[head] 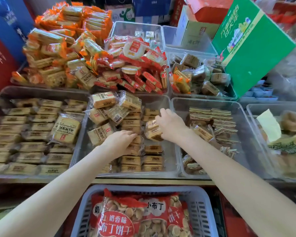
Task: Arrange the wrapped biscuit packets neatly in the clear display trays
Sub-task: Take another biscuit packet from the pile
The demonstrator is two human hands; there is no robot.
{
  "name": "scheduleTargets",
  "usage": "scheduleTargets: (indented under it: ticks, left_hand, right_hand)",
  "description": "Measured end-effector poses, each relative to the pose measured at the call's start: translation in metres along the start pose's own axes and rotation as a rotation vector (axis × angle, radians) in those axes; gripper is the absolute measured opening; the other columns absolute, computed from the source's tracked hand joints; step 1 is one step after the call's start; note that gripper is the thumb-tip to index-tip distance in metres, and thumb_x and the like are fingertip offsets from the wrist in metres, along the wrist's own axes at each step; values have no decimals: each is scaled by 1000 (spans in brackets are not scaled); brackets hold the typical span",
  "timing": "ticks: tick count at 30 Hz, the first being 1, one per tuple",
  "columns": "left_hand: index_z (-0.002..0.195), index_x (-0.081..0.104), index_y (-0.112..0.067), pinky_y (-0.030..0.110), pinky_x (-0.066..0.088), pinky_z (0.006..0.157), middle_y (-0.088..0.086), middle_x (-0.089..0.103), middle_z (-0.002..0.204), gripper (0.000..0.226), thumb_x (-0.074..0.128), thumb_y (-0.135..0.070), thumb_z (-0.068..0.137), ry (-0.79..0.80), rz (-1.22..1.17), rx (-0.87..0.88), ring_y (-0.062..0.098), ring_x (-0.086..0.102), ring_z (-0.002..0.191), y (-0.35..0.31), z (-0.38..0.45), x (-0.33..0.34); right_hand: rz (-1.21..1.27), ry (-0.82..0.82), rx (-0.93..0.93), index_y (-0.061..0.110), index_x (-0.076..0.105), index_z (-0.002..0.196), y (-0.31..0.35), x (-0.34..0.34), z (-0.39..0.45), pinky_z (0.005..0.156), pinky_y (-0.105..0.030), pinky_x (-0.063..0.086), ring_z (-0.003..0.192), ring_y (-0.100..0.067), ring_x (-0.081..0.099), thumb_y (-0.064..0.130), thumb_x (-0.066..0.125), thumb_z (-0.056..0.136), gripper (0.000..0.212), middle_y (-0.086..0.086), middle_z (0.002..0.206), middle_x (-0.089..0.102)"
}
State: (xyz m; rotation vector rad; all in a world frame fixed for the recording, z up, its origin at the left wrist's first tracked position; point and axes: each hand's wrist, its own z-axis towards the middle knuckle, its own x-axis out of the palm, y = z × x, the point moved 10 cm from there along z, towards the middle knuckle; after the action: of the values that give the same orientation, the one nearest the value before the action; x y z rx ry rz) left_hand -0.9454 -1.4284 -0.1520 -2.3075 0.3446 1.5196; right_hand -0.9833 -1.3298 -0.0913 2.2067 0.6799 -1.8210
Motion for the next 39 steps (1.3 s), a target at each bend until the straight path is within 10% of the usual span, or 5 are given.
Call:
scheduleTargets:
  ticks: [10,39]
  left_hand:
    - [142,36,-22,28,19,112,-7,46,140,61,59,-41,88,-85,171,-15,14,44,129,14,0,-7]
    - [142,39,-19,26,14,115,-3,46,143,62,60,-40,88,-120,71,0,13,40,133,11,-5,-8]
  right_hand:
    - [105,226,17,1,40,127,4,61,22,84,-37,46,111,-33,48,10,59,88,44,-18,127,39]
    - [-214,93,-214,6,40,127,22,62,10,85,-31,40,106,-25,51,30,63,85,54,-10,123,47]
